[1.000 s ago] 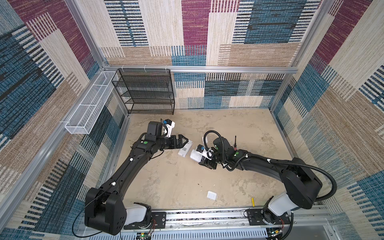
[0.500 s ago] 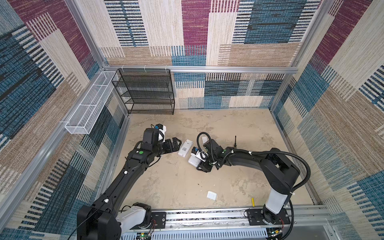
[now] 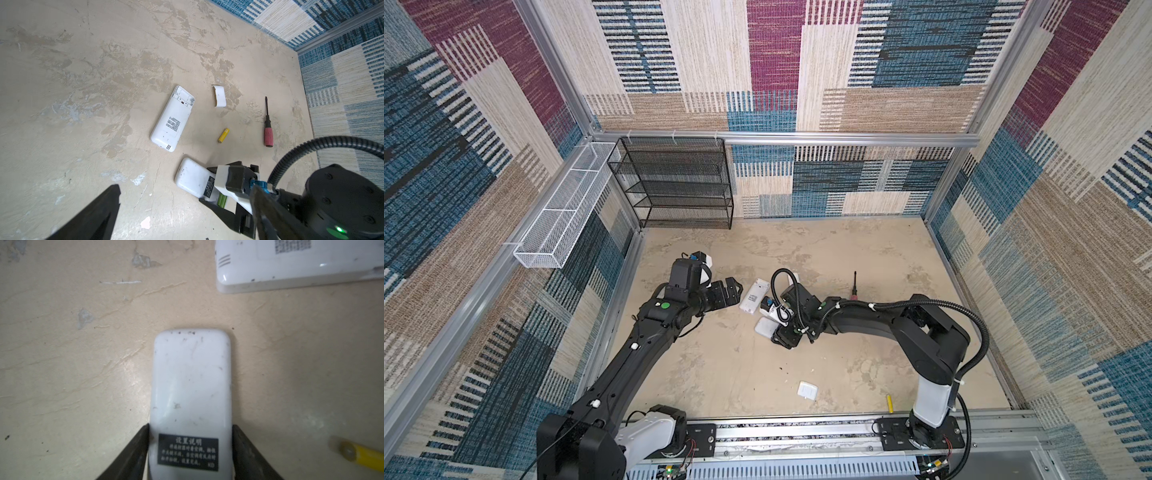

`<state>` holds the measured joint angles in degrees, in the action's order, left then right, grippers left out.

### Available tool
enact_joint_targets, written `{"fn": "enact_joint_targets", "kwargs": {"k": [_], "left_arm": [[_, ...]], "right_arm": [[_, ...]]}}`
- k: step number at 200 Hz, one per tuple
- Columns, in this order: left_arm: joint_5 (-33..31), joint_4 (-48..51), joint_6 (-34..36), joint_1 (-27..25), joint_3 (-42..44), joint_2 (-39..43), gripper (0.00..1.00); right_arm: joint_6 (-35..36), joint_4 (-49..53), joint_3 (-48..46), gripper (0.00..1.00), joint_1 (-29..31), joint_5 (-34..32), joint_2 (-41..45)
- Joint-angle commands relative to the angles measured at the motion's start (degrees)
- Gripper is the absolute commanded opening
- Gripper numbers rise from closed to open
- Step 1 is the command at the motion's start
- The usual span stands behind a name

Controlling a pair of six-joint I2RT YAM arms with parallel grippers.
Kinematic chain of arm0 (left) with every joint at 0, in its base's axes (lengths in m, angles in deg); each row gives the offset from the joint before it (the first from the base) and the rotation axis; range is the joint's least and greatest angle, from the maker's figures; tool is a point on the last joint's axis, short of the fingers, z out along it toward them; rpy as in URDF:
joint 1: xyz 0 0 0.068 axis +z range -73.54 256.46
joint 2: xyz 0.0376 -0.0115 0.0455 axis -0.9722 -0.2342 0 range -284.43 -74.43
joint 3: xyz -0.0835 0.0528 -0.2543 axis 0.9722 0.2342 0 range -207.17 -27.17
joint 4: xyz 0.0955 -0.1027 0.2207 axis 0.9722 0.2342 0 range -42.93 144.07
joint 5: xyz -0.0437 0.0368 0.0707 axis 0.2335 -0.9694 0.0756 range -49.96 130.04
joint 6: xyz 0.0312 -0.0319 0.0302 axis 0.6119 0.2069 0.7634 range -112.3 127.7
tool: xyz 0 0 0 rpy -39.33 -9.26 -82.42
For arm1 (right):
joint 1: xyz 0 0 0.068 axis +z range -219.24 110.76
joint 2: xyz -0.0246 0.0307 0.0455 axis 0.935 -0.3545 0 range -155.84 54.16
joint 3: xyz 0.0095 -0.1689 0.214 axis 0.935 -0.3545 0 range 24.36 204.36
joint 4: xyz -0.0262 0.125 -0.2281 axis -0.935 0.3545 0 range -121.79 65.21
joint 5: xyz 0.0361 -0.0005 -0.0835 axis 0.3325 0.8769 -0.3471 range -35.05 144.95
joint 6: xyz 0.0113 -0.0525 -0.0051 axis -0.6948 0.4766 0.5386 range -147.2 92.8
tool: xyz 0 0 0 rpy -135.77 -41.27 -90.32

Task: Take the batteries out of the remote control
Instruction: 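Lower the remote onto the table with the right gripper, batteries facing up, then release the remote and move the right gripper to the red-handled screwdriver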

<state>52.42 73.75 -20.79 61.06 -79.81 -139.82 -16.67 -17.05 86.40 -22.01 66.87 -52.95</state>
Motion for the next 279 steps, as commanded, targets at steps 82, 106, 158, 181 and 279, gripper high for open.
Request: {"fn": "enact_joint_targets", "kwargs": {"k": [82, 106, 158, 181, 279], "left_arm": [[-2.98, 7.76, -2.01, 0.11, -1.60, -1.54, 1.00], [-1.95, 7.12, -2.33, 0.11, -1.58, -2.01, 0.99], [-1.48, 5.31, -3.32, 0.11, -1.14, -2.34, 0.95], [-1.31, 5.67, -3.32, 0.11, -1.77, -2.94, 0.93], [-0.78, 5.75, -3.14, 0.11, -2.81, -5.00, 0.90]], "right_arm": [[-5.11, 4.95, -2.16, 0.73, 0.00, 0.29, 4.70], [-6.45, 4.69, -4.69, 0.73, -0.02, 2.11, 7.50], [-8.56, 2.54, -8.84, 0.72, 0.06, 6.00, 9.37], [-9.50, 1.37, -9.69, 0.71, 0.05, 8.86, 10.16], [-12.19, -3.36, -7.89, 0.65, 0.93, 19.13, 8.17]]}}
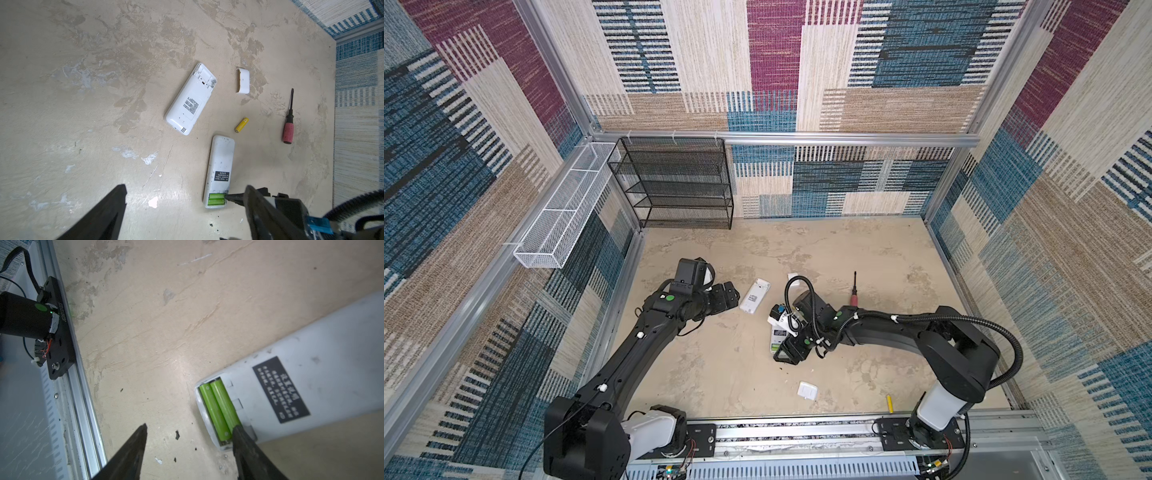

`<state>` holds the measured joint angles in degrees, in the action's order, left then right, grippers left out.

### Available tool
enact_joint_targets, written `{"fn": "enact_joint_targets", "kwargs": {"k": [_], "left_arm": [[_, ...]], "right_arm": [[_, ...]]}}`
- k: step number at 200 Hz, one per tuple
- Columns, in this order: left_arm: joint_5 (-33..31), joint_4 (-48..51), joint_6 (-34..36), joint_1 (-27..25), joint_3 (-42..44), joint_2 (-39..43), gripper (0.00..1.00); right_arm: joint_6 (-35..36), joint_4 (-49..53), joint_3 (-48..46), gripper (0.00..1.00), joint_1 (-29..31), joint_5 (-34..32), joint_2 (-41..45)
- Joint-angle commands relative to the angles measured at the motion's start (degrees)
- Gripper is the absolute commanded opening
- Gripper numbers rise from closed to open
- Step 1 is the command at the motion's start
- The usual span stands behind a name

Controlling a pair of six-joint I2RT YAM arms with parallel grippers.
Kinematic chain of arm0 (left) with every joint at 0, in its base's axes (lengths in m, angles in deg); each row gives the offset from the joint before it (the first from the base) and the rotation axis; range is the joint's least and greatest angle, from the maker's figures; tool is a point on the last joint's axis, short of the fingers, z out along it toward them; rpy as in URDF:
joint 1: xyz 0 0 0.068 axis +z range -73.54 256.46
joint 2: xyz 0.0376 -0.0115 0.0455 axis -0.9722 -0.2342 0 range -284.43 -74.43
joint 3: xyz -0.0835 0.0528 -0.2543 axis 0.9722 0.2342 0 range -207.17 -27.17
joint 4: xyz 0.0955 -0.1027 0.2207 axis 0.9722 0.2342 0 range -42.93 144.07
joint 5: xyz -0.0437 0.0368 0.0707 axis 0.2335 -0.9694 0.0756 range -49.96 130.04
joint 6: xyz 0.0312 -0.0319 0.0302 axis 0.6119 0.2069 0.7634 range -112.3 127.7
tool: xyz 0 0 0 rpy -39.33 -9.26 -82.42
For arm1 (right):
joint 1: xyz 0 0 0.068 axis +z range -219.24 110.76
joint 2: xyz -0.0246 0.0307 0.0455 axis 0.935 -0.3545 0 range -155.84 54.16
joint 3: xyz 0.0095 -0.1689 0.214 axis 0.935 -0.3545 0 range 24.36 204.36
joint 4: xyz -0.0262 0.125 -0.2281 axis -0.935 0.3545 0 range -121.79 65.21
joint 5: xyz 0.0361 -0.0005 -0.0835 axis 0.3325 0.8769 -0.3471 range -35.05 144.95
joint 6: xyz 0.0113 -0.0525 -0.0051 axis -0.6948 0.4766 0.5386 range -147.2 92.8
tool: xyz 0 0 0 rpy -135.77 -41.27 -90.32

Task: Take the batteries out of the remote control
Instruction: 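Release the remote and move the right gripper to the red-handled screwdriver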

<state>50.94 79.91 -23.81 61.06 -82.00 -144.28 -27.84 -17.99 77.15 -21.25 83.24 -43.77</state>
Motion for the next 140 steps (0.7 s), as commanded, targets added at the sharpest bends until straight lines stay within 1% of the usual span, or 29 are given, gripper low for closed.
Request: {"fn": "enact_joint_targets", "kwargs": {"k": [1, 33, 54, 72, 88, 97, 114, 121, 140], "left_arm": [[0.75, -0.41, -0.13, 0.15, -0.67, -0.55, 0.90], [0.88, -0.67, -0.05, 0.11, -0.50, -0.65, 0.89], [1.19, -0.77, 0.13, 0.11, -0.50, -0.58, 0.89], [1.73, -1.20, 0.30, 0.11, -0.37, -0.42, 0.91], [2.92, -1.79, 0.55, 0.11, -0.30, -0.37, 1.00], [3.25, -1.51, 0.61, 0.11, -0.54, -0.54, 1.00], [3.67, -1.05, 1.01, 0.13, -0.88, -0.78, 1.00], [3.61, -1.04, 1.12, 0.11, -0.82, -0.69, 1.00], [3.95, -1.68, 1.45, 0.11, -0.47, -0.30, 1.00]], "right_arm": [[-1.03, -2.44, 1.44, 0.65, 0.17, 2.83, -1.02], [-1.14, -3.52, 3.11, 0.64, 0.26, 4.74, -0.91], [-1.46, -3.70, 3.96, 0.64, 0.26, 3.34, 1.30], [-2.61, -2.64, 4.79, 0.62, 0.18, -1.64, 3.84], [-4.94, -1.17, 5.65, 0.62, -0.44, -7.72, 5.84], [-6.77, -0.44, 5.76, 0.62, -1.33, -10.70, 6.91], [-12.70, 0.98, 4.78, 0.62, -5.67, -16.09, 9.43], [-14.98, 1.29, 3.88, 0.60, -7.96, -17.69, 10.70], [-18.81, 1.84, 0.97, 0.58, -13.80, -21.88, 14.03]]}}
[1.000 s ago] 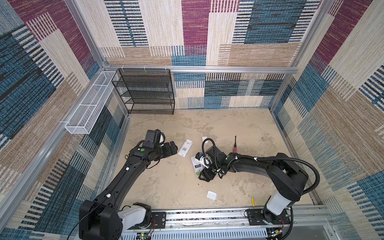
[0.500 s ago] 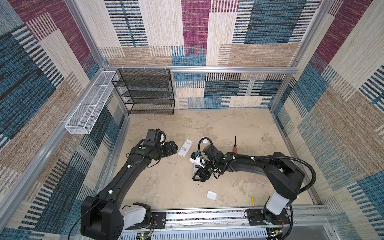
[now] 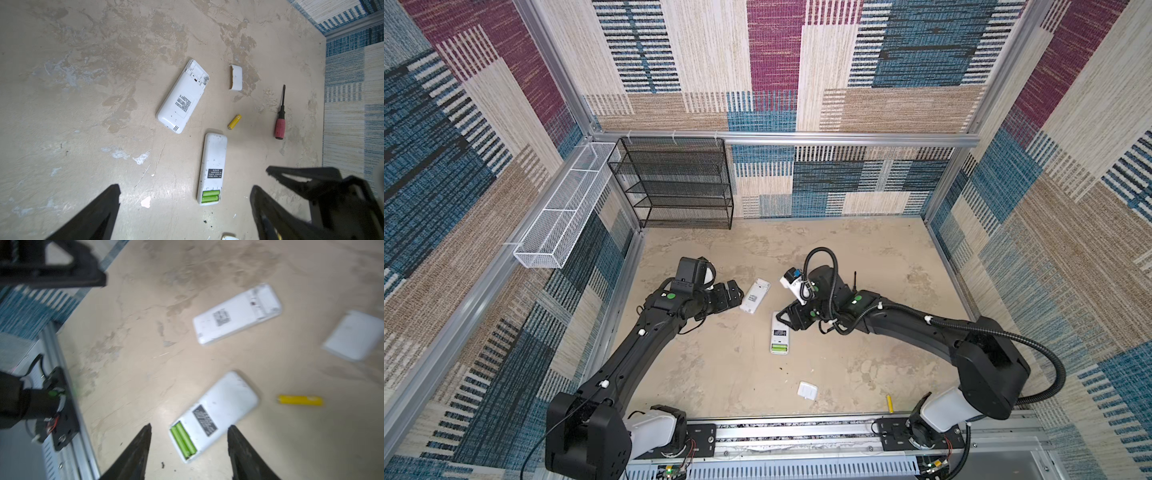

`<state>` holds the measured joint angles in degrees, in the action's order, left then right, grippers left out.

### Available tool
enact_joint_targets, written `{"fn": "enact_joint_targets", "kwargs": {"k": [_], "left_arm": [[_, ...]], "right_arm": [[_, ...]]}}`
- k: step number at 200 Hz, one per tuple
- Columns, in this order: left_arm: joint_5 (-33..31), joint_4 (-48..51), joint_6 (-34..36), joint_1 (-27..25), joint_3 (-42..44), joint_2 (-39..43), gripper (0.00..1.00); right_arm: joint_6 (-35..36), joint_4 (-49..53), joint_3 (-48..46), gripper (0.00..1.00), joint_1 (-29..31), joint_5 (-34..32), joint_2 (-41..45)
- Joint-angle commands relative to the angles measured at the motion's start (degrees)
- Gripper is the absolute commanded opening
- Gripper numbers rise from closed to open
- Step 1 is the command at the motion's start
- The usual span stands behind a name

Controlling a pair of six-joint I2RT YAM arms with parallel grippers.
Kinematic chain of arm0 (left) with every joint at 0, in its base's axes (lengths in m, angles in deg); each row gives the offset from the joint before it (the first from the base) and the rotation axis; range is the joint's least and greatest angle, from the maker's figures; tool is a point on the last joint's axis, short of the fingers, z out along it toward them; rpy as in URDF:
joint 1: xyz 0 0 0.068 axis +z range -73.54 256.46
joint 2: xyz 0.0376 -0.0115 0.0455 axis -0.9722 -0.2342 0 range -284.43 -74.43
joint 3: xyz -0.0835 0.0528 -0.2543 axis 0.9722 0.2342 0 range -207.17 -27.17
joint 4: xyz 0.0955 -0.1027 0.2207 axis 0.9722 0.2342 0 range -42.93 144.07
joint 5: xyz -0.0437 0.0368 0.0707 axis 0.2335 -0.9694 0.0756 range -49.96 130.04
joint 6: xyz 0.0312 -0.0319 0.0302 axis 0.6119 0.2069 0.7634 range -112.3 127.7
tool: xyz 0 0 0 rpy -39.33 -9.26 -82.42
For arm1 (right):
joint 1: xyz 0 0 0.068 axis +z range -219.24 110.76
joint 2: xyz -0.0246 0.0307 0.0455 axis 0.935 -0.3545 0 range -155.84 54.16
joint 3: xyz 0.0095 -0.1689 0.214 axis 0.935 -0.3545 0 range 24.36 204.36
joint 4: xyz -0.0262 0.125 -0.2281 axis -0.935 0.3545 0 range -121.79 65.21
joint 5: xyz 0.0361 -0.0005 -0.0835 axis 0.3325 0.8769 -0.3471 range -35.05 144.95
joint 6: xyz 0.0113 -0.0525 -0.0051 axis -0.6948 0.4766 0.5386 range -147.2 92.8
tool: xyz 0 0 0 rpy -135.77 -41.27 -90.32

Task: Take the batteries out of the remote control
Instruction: 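Release the remote and move the right gripper to the red-handled screwdriver, then grasp the red-handled screwdriver by its handle with the right gripper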

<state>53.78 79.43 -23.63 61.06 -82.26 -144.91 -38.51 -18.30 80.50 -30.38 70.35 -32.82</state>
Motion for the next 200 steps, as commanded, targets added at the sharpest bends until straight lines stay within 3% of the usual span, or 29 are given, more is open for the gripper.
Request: {"fn": "enact_joint_targets", "kwargs": {"k": [1, 25, 58, 104, 200], "left_arm": [[1.16, -1.22, 1.27, 0.11, -0.15, 0.34, 1.00], [1.51, -1.77, 1.20, 0.11, -0.06, 0.22, 0.96], [2.51, -3.08, 0.75, 0.11, 0.59, -0.18, 0.93], [3.14, -3.17, 0.66, 0.11, 0.85, -1.09, 0.91], [3.03, -3.18, 0.92, 0.11, 0.78, -1.61, 0.90]], "right_arm": [[-8.26, 2.14, -2.54, 0.58, -4.88, -9.29, 3.24], [-11.43, 4.49, -3.40, 0.58, -10.09, -14.94, 5.50], [-11.80, 10.01, -0.50, 0.55, -14.05, -22.77, 2.21], [-12.42, 9.73, -0.01, 0.45, -17.40, -25.80, -4.51], [-12.86, 7.60, -1.16, 0.38, -18.04, -28.36, -13.14]]}}
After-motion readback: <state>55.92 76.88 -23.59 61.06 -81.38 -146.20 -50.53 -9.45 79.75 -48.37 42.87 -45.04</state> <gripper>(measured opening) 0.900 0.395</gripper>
